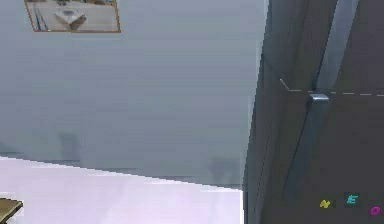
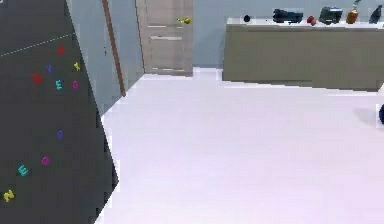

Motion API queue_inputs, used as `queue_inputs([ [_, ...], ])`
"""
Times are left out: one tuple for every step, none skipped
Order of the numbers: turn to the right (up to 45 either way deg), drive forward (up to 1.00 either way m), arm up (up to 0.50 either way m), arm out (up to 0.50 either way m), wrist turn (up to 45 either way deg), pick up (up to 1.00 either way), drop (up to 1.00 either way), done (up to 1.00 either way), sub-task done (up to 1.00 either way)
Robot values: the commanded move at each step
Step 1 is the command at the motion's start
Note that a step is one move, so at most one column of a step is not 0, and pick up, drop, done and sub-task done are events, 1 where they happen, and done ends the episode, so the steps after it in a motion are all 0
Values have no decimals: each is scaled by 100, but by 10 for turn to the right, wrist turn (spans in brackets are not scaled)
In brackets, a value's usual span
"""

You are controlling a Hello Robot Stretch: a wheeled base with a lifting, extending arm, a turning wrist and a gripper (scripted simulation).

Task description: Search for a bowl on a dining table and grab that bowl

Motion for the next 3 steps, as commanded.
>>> queue_inputs([
  [0, 10, 0, 0, 0, 0, 0, 0, 0],
  [-450, 0, 0, 0, 0, 0, 0, 0, 0],
  [180, 0, 0, 0, 0, 0, 0, 0, 0],
])
